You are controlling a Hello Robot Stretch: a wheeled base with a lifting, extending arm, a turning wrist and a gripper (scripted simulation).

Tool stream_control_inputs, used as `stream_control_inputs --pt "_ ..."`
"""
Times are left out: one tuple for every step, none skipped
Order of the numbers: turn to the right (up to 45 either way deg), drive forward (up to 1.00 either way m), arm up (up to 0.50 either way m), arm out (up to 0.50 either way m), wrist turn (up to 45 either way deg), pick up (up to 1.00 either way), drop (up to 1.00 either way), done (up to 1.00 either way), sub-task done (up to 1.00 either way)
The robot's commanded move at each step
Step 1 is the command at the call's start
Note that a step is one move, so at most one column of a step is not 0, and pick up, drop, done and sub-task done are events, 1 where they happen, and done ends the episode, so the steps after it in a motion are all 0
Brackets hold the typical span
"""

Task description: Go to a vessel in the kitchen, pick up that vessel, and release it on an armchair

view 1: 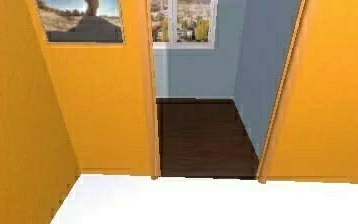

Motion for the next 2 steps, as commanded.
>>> stream_control_inputs --pt "0.0 0.3 0.0 0.0 0.0 0.0 0.0 0.0 0.0" --pt "21.0 0.0 0.0 0.0 0.0 0.0 0.0 0.0 0.0"
